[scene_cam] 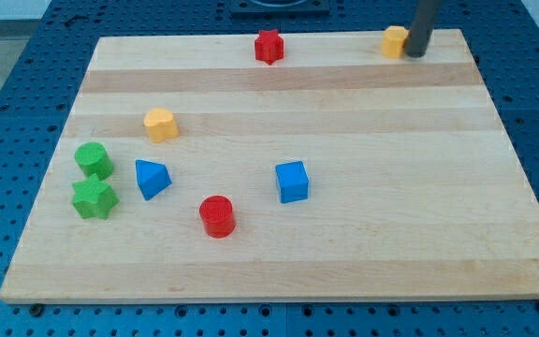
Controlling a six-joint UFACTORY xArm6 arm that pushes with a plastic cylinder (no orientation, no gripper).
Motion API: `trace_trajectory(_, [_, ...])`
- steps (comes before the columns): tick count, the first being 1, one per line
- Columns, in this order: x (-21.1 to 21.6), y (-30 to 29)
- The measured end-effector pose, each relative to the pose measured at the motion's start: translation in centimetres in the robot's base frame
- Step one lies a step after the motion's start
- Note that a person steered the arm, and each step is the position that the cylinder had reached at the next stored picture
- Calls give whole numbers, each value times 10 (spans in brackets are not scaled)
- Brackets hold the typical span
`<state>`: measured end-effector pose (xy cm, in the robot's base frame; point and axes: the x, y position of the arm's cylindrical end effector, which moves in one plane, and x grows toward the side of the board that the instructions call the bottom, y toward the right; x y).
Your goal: Push the yellow hexagon slightly down
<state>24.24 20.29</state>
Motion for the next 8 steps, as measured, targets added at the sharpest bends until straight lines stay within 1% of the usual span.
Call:
trace_trajectory(1, [-31, 24])
trace_trajectory(2, [-51, 51])
trace_trajectory(3, [-47, 31])
trace_trajectory(4, [-44, -4])
trace_trajectory(6, [-39, -31])
trace_trajectory(8, [-9, -64])
